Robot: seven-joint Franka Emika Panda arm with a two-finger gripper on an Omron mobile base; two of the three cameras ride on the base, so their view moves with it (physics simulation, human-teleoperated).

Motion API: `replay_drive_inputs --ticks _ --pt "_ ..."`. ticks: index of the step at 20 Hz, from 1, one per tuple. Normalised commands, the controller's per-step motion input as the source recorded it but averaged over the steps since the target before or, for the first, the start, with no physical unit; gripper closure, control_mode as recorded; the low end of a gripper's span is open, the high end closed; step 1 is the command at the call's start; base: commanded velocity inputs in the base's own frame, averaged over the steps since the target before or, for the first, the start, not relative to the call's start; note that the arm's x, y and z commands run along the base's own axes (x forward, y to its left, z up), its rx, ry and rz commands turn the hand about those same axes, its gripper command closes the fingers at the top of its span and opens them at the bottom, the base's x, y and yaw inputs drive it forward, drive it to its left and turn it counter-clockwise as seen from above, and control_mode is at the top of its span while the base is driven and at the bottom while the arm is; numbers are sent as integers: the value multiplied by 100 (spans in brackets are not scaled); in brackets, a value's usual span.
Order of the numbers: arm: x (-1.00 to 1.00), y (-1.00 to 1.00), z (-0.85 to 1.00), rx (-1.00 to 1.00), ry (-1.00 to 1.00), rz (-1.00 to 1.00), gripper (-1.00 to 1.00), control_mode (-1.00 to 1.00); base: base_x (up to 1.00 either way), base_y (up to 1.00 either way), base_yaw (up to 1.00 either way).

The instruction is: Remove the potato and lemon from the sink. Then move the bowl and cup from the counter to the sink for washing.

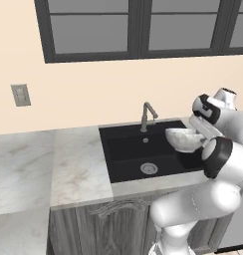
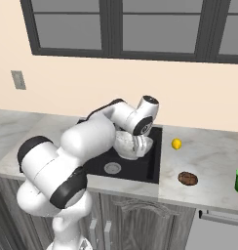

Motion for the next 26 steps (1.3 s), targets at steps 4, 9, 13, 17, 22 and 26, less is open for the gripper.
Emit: replay_drive_inputs --ticks 4,9,13,17,22,26 --pt "14 11 -20 3 0 0 100 -100 0 0 0" --pt "16 12 -20 3 0 0 100 -100 0 0 0" --pt "15 7 -20 3 0 0 100 -100 0 0 0" --pt "15 6 -21 3 0 0 100 -100 0 0 0" --pt "14 6 -22 0 0 0 100 -100 0 0 0" --pt "14 5 -21 0 0 0 100 -100 0 0 0"
